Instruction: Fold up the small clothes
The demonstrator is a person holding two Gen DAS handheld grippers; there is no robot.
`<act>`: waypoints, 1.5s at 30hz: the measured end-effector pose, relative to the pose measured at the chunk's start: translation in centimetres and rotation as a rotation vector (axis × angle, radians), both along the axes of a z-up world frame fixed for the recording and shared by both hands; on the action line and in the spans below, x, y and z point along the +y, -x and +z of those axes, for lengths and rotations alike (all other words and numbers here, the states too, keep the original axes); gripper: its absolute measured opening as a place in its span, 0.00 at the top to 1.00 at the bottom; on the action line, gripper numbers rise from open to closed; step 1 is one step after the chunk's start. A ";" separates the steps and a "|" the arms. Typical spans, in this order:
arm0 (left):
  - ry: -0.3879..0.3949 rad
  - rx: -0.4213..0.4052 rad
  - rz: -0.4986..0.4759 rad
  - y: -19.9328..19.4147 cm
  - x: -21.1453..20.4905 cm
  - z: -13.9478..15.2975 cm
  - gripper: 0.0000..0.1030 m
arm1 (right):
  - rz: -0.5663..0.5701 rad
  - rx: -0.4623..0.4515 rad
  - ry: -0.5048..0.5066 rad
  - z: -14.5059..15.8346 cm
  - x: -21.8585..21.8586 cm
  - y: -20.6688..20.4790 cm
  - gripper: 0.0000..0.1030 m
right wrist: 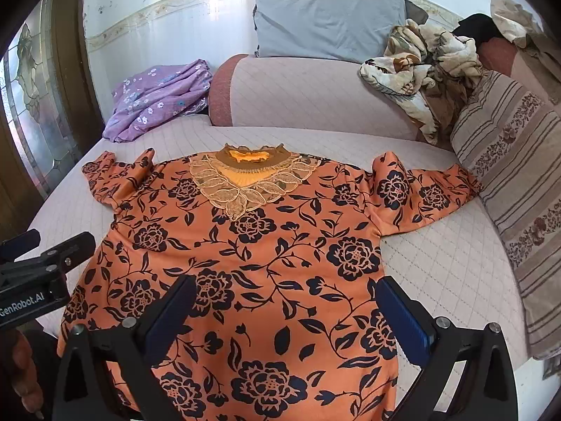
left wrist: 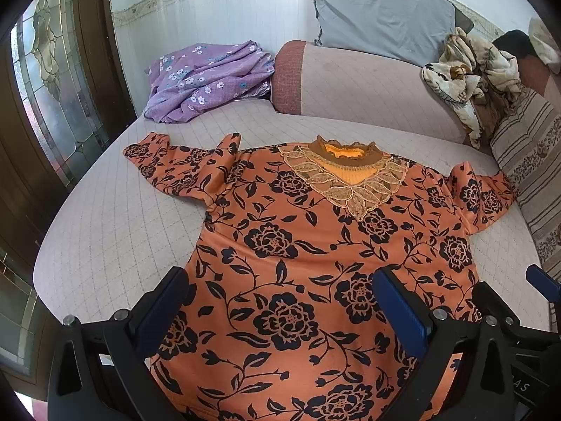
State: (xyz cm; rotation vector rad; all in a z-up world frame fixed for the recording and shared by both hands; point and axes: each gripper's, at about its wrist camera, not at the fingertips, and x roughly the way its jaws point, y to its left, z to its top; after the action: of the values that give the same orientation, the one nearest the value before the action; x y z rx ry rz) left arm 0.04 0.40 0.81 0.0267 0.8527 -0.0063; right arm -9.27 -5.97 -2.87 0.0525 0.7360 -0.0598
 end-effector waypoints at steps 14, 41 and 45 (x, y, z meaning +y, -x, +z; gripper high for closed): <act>0.004 0.005 -0.001 -0.2 0.2 -0.4 0.00 | 0.004 0.000 0.006 0.2 0.3 -0.3 0.00; -0.003 0.011 -0.002 -0.1 -0.2 -0.6 0.00 | 0.010 -0.001 -0.001 0.1 0.5 -0.4 0.00; -0.001 0.013 0.000 -0.2 -0.1 -0.6 0.00 | 0.011 0.002 0.000 0.0 0.6 -0.5 0.00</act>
State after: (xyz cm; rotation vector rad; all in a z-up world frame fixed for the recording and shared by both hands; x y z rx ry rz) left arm 0.21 0.25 0.20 0.0278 0.8656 -0.0057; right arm -8.76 -5.36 -2.87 0.0486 0.7377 -0.0492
